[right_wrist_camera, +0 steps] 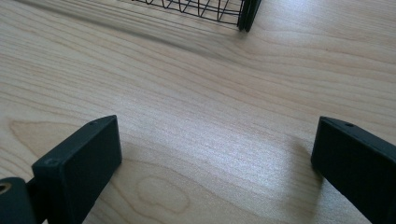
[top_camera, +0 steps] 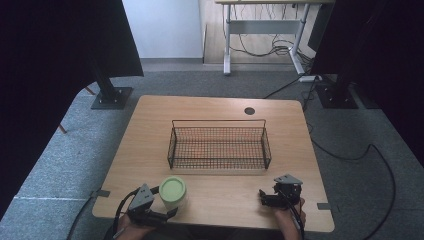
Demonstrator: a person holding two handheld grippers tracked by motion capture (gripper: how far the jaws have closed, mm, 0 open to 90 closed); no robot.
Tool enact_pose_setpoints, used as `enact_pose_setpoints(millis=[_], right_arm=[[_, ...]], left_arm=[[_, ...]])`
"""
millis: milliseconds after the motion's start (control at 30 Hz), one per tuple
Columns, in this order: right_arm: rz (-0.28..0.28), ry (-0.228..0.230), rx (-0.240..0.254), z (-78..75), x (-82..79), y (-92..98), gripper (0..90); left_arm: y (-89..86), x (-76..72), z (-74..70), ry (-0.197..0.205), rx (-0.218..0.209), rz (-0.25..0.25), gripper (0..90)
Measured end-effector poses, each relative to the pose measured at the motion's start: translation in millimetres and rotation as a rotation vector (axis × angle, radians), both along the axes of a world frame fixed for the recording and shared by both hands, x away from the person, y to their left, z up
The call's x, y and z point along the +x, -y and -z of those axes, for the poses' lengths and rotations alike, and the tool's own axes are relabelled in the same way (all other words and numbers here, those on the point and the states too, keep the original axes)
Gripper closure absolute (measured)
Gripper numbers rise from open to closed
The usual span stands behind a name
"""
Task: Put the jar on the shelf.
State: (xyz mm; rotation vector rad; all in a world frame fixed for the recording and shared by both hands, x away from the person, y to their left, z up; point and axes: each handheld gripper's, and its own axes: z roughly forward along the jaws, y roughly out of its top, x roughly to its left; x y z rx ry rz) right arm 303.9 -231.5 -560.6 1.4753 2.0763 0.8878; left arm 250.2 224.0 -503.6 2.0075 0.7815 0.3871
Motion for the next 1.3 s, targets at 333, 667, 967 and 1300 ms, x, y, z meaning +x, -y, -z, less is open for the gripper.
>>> enact_pose_setpoints(millis=[333,667,967,1300], right_arm=[[0.000,-0.001,0.001,0.0,-0.1,-0.2,1.3],[0.000,-0.001,0.001,0.0,-0.2,-0.4,1.3],[-0.002,0.000,0.000,0.0,-0.2,-0.4,1.3],[-0.003,0.000,0.000,0.0,-0.2,-0.6,1.3]], left_arm=[[7.2,5.7,-0.5,-0.002,-0.018,-0.001,4.9],[15.6,12.5,-3.0,0.002,-0.037,0.002,7.6],[20.7,14.7,-3.5,0.006,-0.027,-0.007,9.8],[24.8,10.2,-7.9,0.035,0.010,-0.051,11.8]])
